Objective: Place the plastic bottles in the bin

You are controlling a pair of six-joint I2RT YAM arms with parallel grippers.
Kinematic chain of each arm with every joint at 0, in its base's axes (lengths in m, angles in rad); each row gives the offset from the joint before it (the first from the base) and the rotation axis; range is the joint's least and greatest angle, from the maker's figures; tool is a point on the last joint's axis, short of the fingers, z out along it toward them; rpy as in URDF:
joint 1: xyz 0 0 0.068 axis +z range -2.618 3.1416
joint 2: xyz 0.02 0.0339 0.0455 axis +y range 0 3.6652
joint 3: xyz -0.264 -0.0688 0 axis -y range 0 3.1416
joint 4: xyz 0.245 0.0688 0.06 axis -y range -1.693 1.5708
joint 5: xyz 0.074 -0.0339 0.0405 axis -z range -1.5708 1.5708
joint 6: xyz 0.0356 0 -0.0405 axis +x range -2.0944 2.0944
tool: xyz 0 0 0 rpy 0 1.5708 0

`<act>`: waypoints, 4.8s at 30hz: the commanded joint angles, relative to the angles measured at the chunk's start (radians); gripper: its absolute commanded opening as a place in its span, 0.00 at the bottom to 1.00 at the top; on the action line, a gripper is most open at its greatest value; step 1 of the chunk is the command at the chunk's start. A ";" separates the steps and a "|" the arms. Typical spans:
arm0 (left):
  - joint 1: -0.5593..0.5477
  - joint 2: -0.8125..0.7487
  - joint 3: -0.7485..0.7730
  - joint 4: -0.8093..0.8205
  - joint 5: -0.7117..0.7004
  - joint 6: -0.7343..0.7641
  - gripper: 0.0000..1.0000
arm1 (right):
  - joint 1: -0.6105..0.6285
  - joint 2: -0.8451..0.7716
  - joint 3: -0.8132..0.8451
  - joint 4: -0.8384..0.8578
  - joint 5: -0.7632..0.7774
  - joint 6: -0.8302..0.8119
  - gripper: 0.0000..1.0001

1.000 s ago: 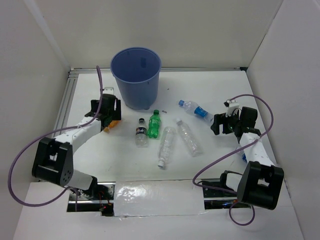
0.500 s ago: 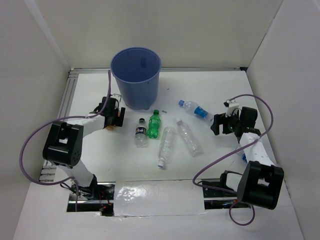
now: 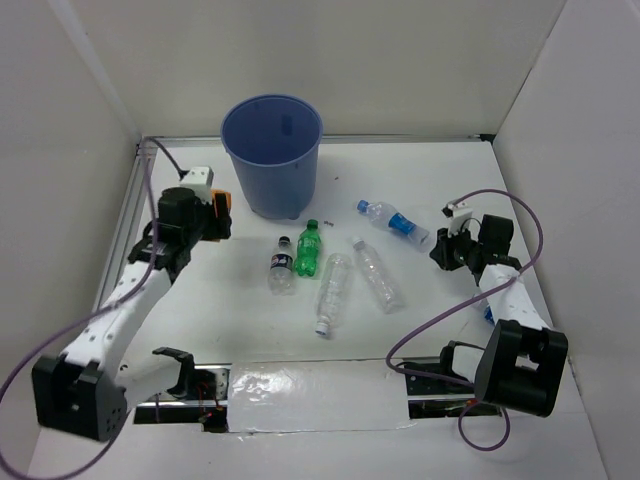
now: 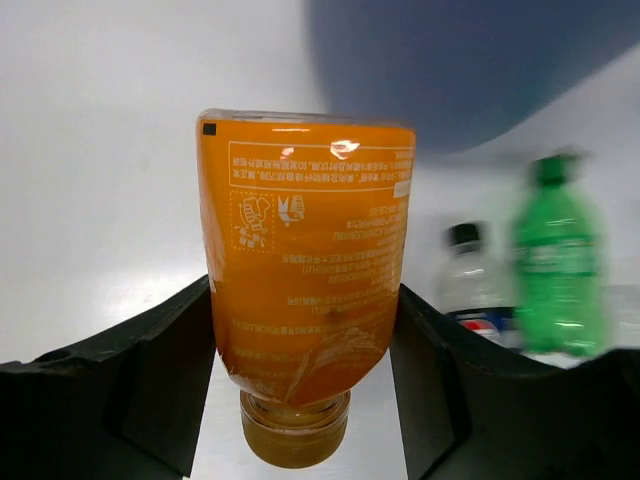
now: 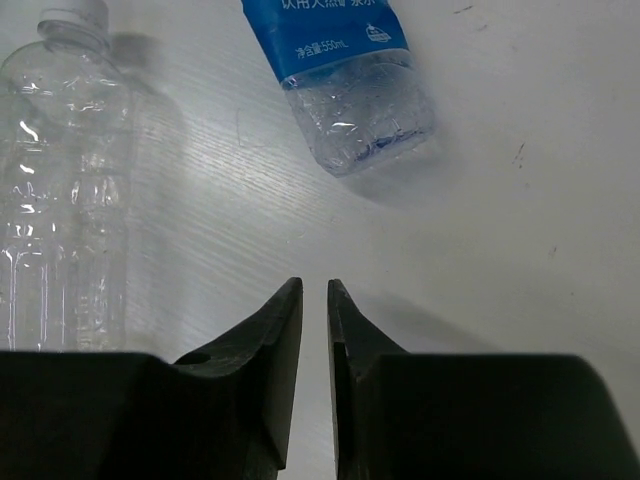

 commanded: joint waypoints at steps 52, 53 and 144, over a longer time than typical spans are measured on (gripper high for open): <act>-0.396 -0.178 -0.120 0.034 0.049 -0.291 1.00 | 0.336 0.722 0.697 -0.172 0.141 -0.198 0.25; -0.396 -0.152 -0.130 0.034 0.034 -0.302 1.00 | 0.336 0.699 0.709 -0.186 0.124 -0.198 0.19; -0.701 0.020 0.086 0.043 -0.065 -0.177 1.00 | 0.507 0.613 0.537 -0.357 0.179 0.100 0.33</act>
